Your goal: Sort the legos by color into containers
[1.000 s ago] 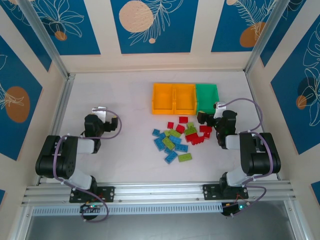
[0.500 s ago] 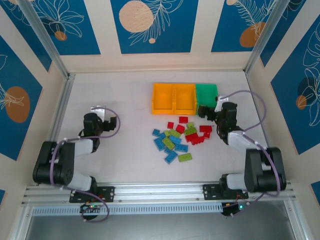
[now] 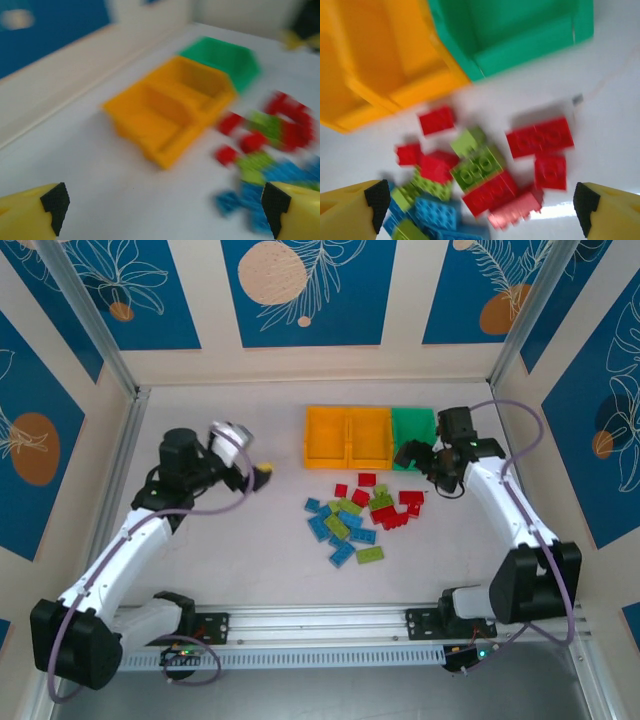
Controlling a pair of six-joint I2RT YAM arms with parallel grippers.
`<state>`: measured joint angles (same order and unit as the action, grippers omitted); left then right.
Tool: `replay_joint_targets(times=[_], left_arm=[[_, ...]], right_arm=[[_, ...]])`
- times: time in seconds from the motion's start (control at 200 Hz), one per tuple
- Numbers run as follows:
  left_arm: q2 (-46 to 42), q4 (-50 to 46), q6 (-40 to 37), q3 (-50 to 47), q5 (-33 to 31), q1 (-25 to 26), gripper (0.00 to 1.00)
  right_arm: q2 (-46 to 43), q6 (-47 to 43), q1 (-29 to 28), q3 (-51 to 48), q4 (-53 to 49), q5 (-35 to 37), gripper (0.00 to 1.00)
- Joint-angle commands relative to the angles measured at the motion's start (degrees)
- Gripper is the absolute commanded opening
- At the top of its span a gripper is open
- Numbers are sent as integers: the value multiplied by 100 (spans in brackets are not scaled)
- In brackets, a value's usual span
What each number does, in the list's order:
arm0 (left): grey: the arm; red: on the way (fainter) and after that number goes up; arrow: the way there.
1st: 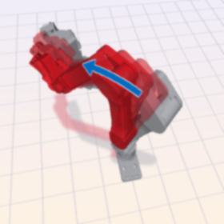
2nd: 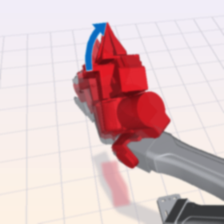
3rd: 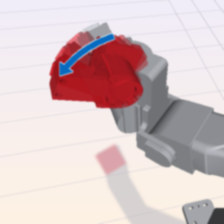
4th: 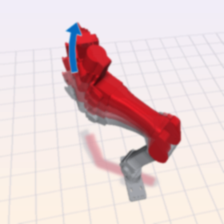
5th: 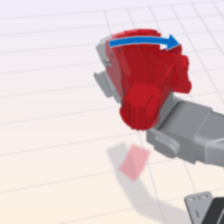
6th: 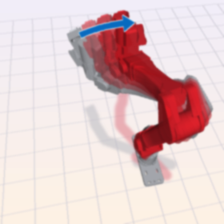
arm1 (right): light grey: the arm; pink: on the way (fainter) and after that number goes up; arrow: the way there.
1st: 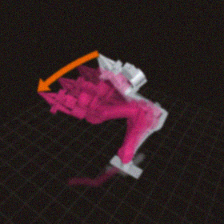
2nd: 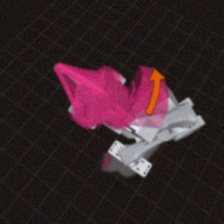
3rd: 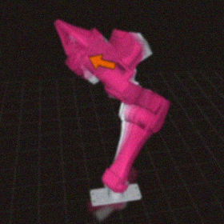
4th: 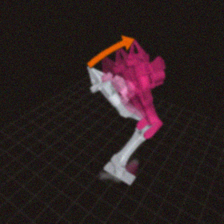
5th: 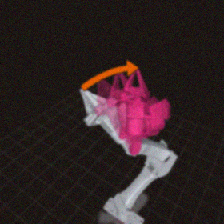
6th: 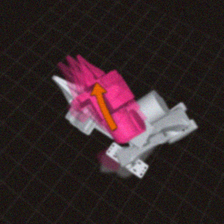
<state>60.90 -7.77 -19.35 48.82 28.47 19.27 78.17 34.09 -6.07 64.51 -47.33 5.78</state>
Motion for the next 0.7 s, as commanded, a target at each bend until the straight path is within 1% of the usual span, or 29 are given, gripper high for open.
replay_joint_targets(times=[0.0, 0.055, 0.14, 0.21, 0.275, 0.365, 0.405, 0.495, 0.595, 0.695], left_arm=[[-114, -1485, -2119, -311, 1429, 529, 100], [-128, -1163, -2327, -641, 1543, 641, 100], [-8, -778, -2296, -870, 1601, 727, 100], [132, -790, -2283, -848, 1567, 754, 100], [223, -813, -2329, -860, 1472, 758, 100], [250, -669, -2391, -997, 1306, 758, 100], [236, -572, -2392, -1070, 1280, 759, 100], [259, -506, -2362, -1137, 1250, 754, 100], [282, -512, -2366, -1137, 1240, 761, 100], [329, -470, -2350, -1129, 1206, 757, 100]], right_arm=[[251, 64, -68, 97, -961, 119, 97], [440, -64, -72, 21, -744, 125, 96], [818, -398, -150, 25, -532, 176, 96], [1169, -548, -202, 109, -499, 401, 97], [1413, -468, -192, 183, -447, 588, 97], [1719, -469, -153, 226, -285, 486, 98], [1857, -529, -202, 273, -260, 612, 98], [2114, -800, -267, 354, -216, 891, 98], [2254, -1191, -265, 398, -150, 863, 100], [2413, -1479, -271, 454, -180, 840, 97]])
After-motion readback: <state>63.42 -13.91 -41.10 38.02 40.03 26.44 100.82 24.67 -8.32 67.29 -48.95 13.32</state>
